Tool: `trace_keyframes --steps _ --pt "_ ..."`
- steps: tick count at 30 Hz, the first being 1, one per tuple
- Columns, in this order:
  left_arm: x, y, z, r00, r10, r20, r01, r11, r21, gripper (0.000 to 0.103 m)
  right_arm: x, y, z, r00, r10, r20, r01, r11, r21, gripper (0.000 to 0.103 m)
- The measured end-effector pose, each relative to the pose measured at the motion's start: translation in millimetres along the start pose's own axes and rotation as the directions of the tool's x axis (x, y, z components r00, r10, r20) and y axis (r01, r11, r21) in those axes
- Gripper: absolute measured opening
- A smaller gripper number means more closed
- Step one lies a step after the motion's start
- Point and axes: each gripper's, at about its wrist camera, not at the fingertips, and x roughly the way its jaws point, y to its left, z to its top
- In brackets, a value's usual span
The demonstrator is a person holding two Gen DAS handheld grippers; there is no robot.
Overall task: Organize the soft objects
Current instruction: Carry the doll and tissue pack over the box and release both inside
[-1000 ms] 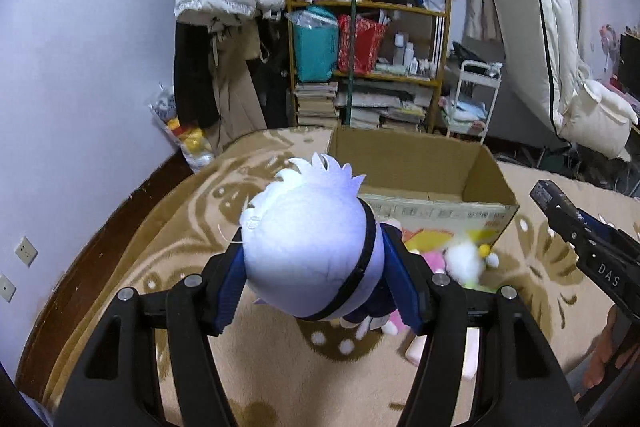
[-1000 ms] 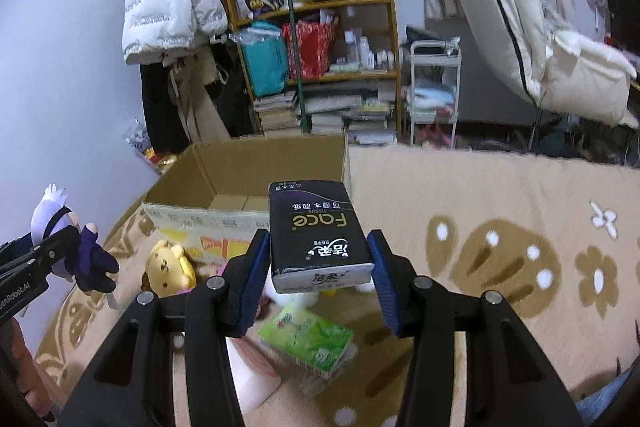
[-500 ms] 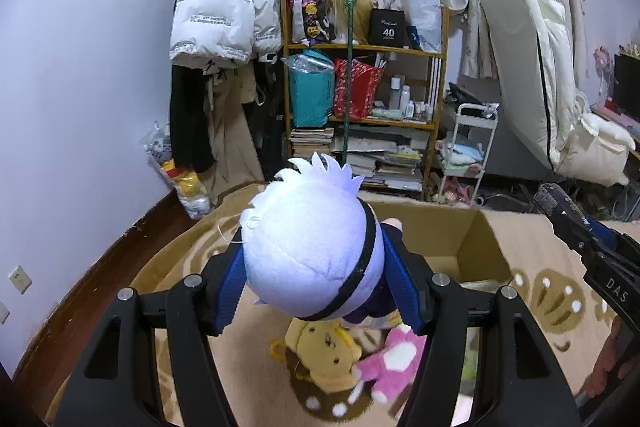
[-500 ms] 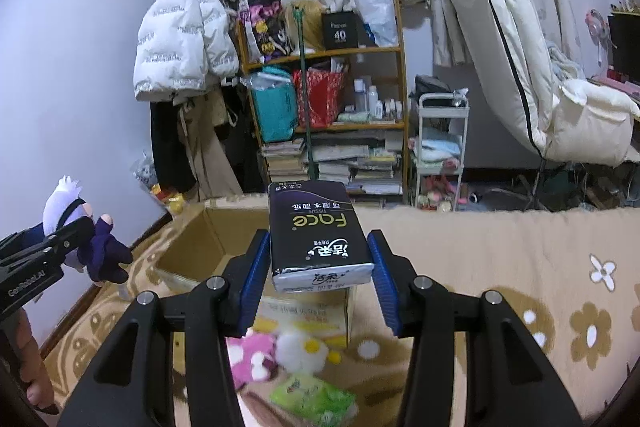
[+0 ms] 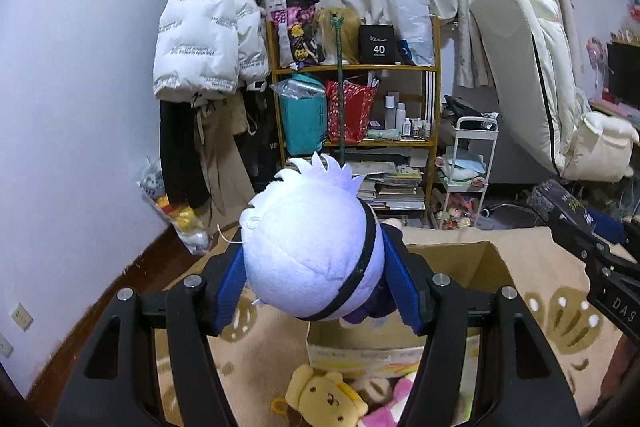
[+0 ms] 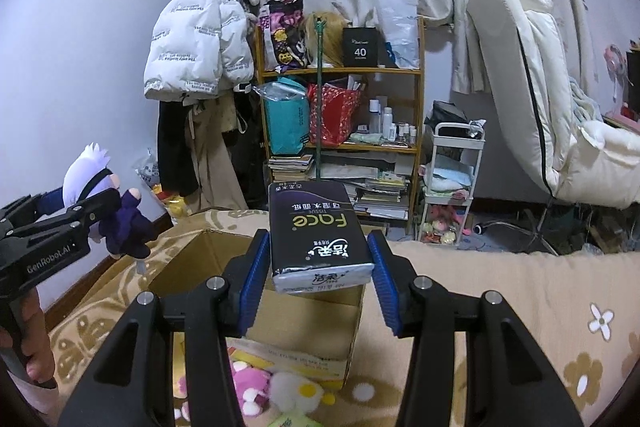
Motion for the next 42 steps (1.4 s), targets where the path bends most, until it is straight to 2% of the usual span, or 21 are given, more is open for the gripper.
trace_keyframes --steps 4,11,18,33,42 --pt "15 -1 -6 1.000 -0.022 -0.008 0.021 0.999 -0.027 0.063 15 3 -4 1.000 -0.008 -0.012 0.008 1.000 -0.019 0.052" --pt "42 -5 -20 0.999 -0.038 -0.035 0.037 0.998 -0.041 0.064 46 -5 -20 0.997 0.010 -0.080 -0.008 1.000 0.026 0.052" --pt "61 -15 -37 0.995 -0.061 -0.073 0.060 0.998 -0.017 0.064 67 -14 -34 0.992 0.003 -0.130 0.001 0.999 0.032 0.052" --pt "78 -41 -64 0.988 -0.058 -0.143 0.068 0.995 0.071 0.065 79 -20 -45 0.984 0.001 -0.178 0.003 1.000 0.022 0.052" --pt "79 -35 -68 0.983 -0.048 -0.180 0.057 0.997 0.044 0.066 78 -10 -50 0.979 0.015 -0.203 -0.020 1.000 -0.024 0.052"
